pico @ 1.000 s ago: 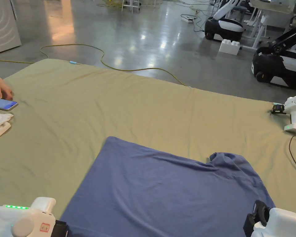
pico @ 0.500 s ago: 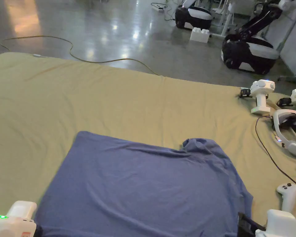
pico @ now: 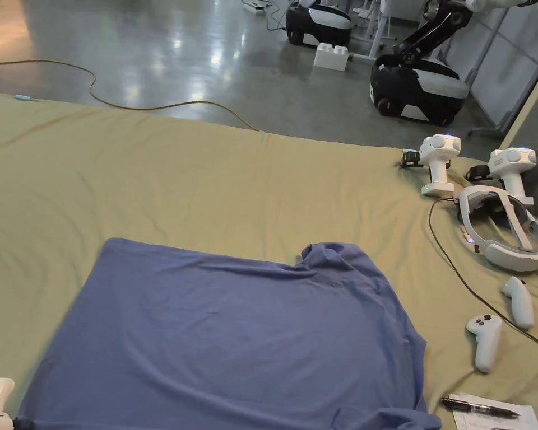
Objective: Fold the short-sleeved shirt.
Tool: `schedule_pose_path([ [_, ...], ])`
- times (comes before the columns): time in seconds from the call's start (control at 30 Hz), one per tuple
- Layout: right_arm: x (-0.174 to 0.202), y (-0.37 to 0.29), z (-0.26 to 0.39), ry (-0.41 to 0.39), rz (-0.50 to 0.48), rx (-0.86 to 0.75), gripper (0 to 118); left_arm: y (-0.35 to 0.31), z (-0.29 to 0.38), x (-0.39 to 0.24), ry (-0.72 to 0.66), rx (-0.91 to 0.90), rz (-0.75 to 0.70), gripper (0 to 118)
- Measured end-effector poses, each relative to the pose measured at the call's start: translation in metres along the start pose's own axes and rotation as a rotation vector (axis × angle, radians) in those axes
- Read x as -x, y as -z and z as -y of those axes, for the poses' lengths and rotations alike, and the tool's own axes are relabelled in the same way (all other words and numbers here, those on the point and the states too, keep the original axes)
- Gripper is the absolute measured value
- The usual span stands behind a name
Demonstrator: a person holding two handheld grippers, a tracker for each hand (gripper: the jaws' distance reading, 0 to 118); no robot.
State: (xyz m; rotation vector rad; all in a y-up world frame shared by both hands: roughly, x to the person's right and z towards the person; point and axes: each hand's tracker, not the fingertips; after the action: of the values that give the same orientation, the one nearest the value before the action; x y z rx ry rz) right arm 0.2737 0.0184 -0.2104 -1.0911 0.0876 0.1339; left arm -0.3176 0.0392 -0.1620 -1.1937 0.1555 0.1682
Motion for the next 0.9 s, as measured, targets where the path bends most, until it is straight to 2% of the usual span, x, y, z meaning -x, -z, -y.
schedule_pose_path([
  [0.13,0.003,0.001,-0.004,0.019,-0.012,0.006,57,0.001,0.001,0.002,-0.007,-0.005,0.008,10],
  [0.17,0.003,0.000,-0.005,0.014,-0.025,-0.005,44,0.000,0.001,0.001,-0.008,-0.007,0.009,10],
  [0.2,0.005,-0.001,-0.007,0.007,-0.075,-0.017,21,0.000,0.002,0.001,-0.009,-0.009,0.011,10],
  [0.23,0.009,-0.001,-0.009,0.010,-0.086,-0.010,9,0.000,0.002,0.001,-0.010,-0.009,0.011,10],
  [0.27,0.014,-0.002,-0.010,-0.016,-0.050,0.004,9,0.000,0.002,0.001,-0.010,-0.011,0.010,10],
  [0.3,0.018,-0.002,-0.011,-0.076,-0.011,0.006,8,0.000,0.002,0.000,-0.007,-0.012,0.010,10],
  [0.33,0.020,-0.004,-0.010,-0.098,-0.008,-0.003,7,-0.001,0.002,0.000,-0.004,-0.013,0.010,10],
  [0.43,0.018,-0.017,-0.011,-0.063,-0.023,0.001,7,-0.007,0.005,0.002,-0.002,-0.028,0.017,10],
  [0.53,0.012,-0.037,-0.011,-0.069,-0.003,-0.028,7,-0.018,0.004,0.006,-0.015,-0.066,0.039,10],
  [0.6,0.007,-0.051,-0.016,-0.032,-0.036,-0.069,7,-0.026,-0.001,0.009,-0.022,-0.096,0.060,10],
  [0.9,0.011,-0.067,-0.087,-0.016,-0.036,-0.214,7,-0.038,-0.068,0.016,-0.068,-0.209,0.139,10],
])
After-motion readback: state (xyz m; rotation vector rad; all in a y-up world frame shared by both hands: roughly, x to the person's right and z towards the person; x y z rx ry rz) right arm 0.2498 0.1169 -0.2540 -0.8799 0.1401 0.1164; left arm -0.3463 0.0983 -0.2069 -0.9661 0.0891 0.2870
